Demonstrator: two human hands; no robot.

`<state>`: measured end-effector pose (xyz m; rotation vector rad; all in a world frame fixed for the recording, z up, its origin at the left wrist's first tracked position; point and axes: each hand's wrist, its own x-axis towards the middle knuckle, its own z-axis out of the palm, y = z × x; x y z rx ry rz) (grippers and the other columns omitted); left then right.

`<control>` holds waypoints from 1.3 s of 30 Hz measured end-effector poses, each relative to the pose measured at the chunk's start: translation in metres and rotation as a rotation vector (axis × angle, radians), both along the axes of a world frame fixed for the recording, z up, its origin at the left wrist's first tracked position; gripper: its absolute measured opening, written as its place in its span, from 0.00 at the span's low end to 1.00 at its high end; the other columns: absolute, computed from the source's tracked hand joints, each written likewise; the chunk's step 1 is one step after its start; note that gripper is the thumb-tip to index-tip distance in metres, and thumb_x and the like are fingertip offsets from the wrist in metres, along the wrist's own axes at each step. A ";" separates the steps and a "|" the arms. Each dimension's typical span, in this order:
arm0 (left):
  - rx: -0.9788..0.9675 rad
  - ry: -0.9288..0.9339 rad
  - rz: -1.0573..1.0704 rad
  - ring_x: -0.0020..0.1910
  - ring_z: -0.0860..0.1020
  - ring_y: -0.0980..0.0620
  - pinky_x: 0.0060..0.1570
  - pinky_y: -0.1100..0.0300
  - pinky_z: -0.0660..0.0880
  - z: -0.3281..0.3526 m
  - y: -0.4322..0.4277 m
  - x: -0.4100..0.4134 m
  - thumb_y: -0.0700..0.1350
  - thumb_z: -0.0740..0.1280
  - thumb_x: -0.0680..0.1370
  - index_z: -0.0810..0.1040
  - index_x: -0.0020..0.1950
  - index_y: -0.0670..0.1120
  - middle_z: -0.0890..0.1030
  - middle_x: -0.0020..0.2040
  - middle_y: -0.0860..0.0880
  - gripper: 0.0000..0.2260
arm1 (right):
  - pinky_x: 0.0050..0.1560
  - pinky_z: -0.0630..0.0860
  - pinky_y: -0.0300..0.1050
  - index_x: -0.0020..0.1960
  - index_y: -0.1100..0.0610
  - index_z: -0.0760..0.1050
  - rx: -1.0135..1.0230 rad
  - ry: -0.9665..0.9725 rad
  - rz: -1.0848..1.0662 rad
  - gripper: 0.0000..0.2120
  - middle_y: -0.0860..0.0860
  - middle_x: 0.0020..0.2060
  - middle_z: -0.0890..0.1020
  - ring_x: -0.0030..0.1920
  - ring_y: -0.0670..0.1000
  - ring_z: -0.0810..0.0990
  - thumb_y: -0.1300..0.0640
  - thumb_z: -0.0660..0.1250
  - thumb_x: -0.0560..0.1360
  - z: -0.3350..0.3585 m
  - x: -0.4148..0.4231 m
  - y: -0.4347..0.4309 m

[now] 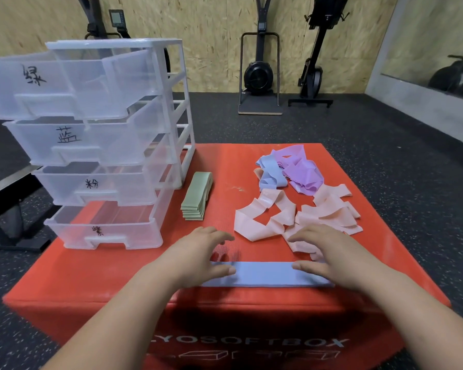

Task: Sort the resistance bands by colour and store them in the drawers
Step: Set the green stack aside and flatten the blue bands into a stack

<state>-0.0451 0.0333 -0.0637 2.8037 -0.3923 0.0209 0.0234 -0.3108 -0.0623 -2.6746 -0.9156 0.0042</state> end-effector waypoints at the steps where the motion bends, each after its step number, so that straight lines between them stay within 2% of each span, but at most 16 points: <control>1: 0.003 -0.028 0.010 0.69 0.72 0.54 0.67 0.53 0.73 0.000 -0.003 0.007 0.67 0.71 0.76 0.69 0.78 0.59 0.76 0.68 0.56 0.33 | 0.68 0.72 0.44 0.69 0.38 0.75 0.023 0.000 -0.016 0.29 0.34 0.64 0.76 0.67 0.40 0.73 0.28 0.69 0.71 0.001 0.006 0.002; 3: 0.002 -0.078 0.041 0.69 0.72 0.52 0.67 0.52 0.73 -0.001 -0.011 0.022 0.66 0.71 0.77 0.69 0.79 0.58 0.75 0.69 0.55 0.32 | 0.69 0.72 0.46 0.69 0.39 0.75 0.050 -0.020 -0.046 0.30 0.36 0.64 0.77 0.68 0.42 0.73 0.27 0.64 0.71 0.001 0.021 0.007; 6: -0.024 -0.131 0.094 0.69 0.72 0.49 0.66 0.51 0.73 -0.005 -0.023 0.046 0.63 0.70 0.78 0.68 0.79 0.57 0.74 0.69 0.54 0.31 | 0.70 0.67 0.42 0.71 0.42 0.75 0.079 -0.058 -0.135 0.26 0.40 0.69 0.74 0.72 0.45 0.68 0.34 0.68 0.76 0.001 0.045 0.021; 9: -0.099 -0.134 0.140 0.68 0.72 0.47 0.67 0.50 0.73 -0.012 -0.032 0.069 0.61 0.70 0.79 0.67 0.80 0.56 0.73 0.69 0.52 0.31 | 0.73 0.67 0.49 0.75 0.42 0.72 0.056 -0.087 -0.215 0.26 0.43 0.75 0.70 0.76 0.48 0.65 0.37 0.67 0.79 -0.003 0.069 0.041; 13: -0.158 -0.133 0.178 0.68 0.72 0.46 0.68 0.48 0.72 -0.020 -0.044 0.094 0.60 0.69 0.80 0.64 0.80 0.57 0.72 0.70 0.51 0.31 | 0.74 0.68 0.54 0.76 0.43 0.71 0.005 -0.121 -0.246 0.27 0.46 0.77 0.68 0.77 0.53 0.65 0.34 0.62 0.80 -0.012 0.100 0.072; 16: -0.182 -0.109 0.202 0.70 0.71 0.46 0.69 0.47 0.71 -0.026 -0.050 0.110 0.61 0.69 0.80 0.64 0.81 0.56 0.71 0.72 0.51 0.31 | 0.73 0.67 0.55 0.74 0.41 0.71 -0.059 -0.145 -0.256 0.29 0.47 0.77 0.68 0.77 0.53 0.64 0.30 0.54 0.78 -0.017 0.125 0.090; 19: -0.185 -0.103 0.208 0.69 0.71 0.46 0.69 0.49 0.71 -0.033 -0.052 0.122 0.61 0.68 0.80 0.64 0.81 0.55 0.71 0.71 0.51 0.31 | 0.76 0.63 0.58 0.74 0.41 0.71 -0.108 -0.111 -0.271 0.35 0.48 0.80 0.64 0.79 0.55 0.60 0.27 0.45 0.76 -0.021 0.147 0.103; 21: -0.178 -0.092 0.209 0.68 0.70 0.47 0.68 0.50 0.71 -0.037 -0.051 0.126 0.60 0.68 0.81 0.64 0.81 0.56 0.71 0.70 0.51 0.31 | 0.78 0.59 0.59 0.75 0.40 0.69 -0.172 -0.077 -0.276 0.33 0.46 0.81 0.62 0.81 0.56 0.56 0.27 0.45 0.78 -0.027 0.157 0.109; 25: -0.171 -0.070 0.205 0.68 0.71 0.47 0.67 0.49 0.72 -0.042 -0.046 0.129 0.61 0.67 0.80 0.66 0.79 0.56 0.71 0.69 0.52 0.29 | 0.75 0.61 0.54 0.71 0.41 0.73 -0.213 -0.085 -0.251 0.39 0.41 0.70 0.72 0.73 0.51 0.65 0.26 0.37 0.74 -0.036 0.168 0.112; 29: -0.180 -0.081 0.213 0.68 0.71 0.47 0.66 0.48 0.72 -0.040 -0.040 0.129 0.60 0.67 0.80 0.67 0.78 0.56 0.72 0.69 0.52 0.27 | 0.66 0.69 0.54 0.65 0.48 0.79 -0.049 -0.110 -0.325 0.34 0.46 0.64 0.77 0.67 0.54 0.72 0.30 0.45 0.77 -0.022 0.176 0.108; 32: -0.206 -0.115 0.229 0.69 0.72 0.47 0.69 0.49 0.71 -0.035 -0.038 0.129 0.59 0.68 0.80 0.68 0.78 0.55 0.71 0.70 0.52 0.27 | 0.69 0.69 0.58 0.69 0.53 0.78 0.157 -0.186 -0.379 0.25 0.52 0.68 0.76 0.69 0.59 0.72 0.40 0.55 0.82 0.004 0.179 0.094; 35: -0.233 -0.146 0.243 0.70 0.71 0.48 0.70 0.51 0.70 -0.028 -0.040 0.124 0.60 0.68 0.81 0.69 0.78 0.55 0.71 0.71 0.52 0.27 | 0.72 0.69 0.57 0.71 0.58 0.76 0.340 -0.284 -0.431 0.24 0.54 0.69 0.76 0.70 0.59 0.73 0.46 0.57 0.84 0.030 0.175 0.072; 39: -0.239 -0.162 0.226 0.69 0.72 0.49 0.69 0.51 0.71 -0.022 -0.043 0.113 0.60 0.68 0.81 0.69 0.78 0.55 0.72 0.71 0.52 0.26 | 0.70 0.68 0.49 0.72 0.61 0.76 0.380 -0.222 -0.489 0.19 0.54 0.70 0.75 0.70 0.57 0.74 0.57 0.62 0.84 0.043 0.159 0.048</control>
